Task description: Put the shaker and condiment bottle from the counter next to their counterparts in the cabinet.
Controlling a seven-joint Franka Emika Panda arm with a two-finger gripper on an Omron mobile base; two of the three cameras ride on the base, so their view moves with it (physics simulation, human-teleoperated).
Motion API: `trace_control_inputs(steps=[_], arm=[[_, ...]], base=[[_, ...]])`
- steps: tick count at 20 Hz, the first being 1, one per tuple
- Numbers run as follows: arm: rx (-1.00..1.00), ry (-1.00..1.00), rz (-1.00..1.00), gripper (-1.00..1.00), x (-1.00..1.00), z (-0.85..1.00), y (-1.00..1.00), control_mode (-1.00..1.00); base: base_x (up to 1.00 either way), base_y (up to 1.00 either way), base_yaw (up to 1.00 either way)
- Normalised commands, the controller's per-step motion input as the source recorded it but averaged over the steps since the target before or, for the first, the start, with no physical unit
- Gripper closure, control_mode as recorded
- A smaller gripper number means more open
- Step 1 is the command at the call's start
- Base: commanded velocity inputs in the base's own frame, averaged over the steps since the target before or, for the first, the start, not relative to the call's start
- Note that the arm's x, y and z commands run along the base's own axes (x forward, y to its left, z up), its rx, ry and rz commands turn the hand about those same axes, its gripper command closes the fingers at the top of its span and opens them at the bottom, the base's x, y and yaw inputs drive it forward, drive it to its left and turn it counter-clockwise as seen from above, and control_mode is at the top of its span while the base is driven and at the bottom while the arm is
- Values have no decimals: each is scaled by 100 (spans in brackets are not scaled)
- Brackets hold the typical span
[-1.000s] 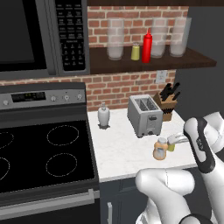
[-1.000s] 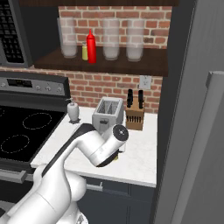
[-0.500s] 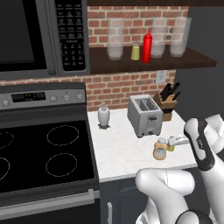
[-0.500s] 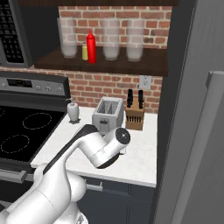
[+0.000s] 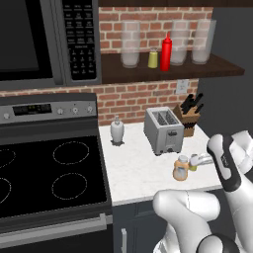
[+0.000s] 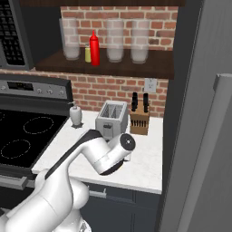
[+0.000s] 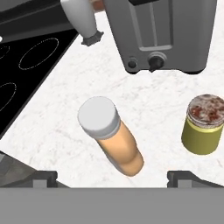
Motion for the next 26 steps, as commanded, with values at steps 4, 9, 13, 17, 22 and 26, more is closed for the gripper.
trace_control_inputs(steps=[4, 9, 13, 17, 22, 26], arm=[[0, 0, 0, -100, 0, -16, 4, -100], [0, 0, 0, -100, 0, -10, 16, -100], [0, 0, 0, -100, 3, -4, 18, -100], [0, 0, 0, -100, 6, -5, 2, -100], [0, 0, 0, -100, 15, -11, 0, -100], [0, 0, 0, -100, 16, -12, 0, -100]], base=[[0, 0, 0], [0, 0, 0], [0, 0, 0], [0, 0, 0], [0, 0, 0], [0, 0, 0]])
